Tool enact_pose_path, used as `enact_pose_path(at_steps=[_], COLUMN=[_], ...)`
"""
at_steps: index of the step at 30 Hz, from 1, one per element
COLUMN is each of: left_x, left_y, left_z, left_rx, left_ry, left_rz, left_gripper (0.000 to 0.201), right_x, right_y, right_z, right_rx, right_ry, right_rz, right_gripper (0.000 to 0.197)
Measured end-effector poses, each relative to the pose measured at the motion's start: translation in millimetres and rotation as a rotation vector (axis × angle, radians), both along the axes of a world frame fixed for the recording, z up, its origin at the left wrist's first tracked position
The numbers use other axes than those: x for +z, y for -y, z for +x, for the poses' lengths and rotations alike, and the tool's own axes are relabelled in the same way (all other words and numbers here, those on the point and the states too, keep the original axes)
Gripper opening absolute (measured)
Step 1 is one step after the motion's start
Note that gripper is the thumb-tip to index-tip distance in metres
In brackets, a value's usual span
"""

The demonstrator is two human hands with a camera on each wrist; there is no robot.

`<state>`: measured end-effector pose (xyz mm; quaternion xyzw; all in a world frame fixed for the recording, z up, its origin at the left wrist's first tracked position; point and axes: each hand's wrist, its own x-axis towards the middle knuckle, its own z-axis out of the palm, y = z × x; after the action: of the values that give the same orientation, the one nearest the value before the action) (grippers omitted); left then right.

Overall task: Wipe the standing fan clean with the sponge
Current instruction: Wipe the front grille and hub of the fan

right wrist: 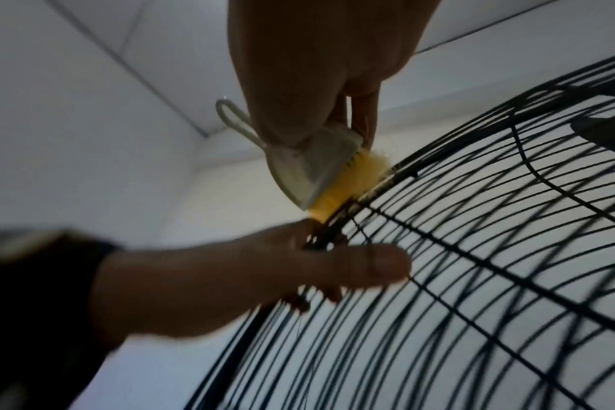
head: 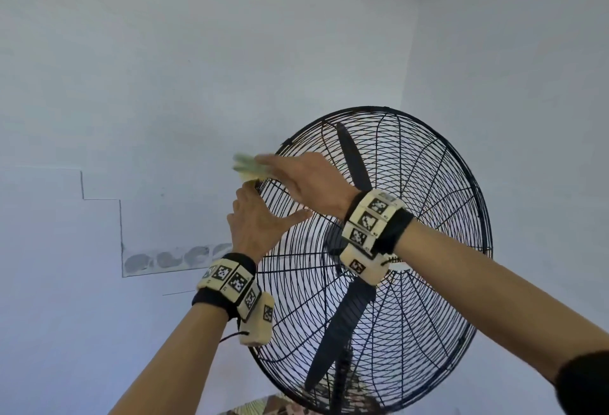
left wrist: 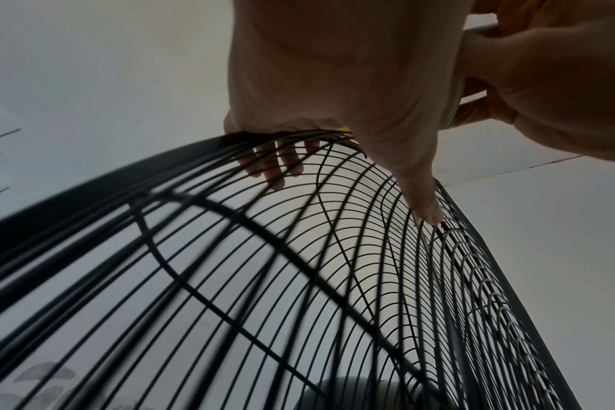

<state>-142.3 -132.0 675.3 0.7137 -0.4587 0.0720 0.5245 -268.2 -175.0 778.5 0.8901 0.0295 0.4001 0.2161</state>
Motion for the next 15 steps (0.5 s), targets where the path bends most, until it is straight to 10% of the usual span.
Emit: enact_pose_path(at_steps=[5, 11, 15], left_x=[0, 3, 2], left_y=[-4, -3, -4], left_z=[-1, -7, -4], left_rx=[0.007, 0.012, 0.011], left_ry=[-0.006, 0.024, 0.004], left_rz=[0.021, -0.009, 0.022], left_gripper=[0.135, 0.121, 0.133], right_x=[39, -18, 6], right_y=[26, -11, 1], right_z=[-28, -25, -28], right_rx=[-0.223, -0.134, -0.151], right_ry=[0.429, -0.101, 0.088], right_rz=[0.203, 0.074, 0.221], right_gripper=[0.068, 0.087, 0.076])
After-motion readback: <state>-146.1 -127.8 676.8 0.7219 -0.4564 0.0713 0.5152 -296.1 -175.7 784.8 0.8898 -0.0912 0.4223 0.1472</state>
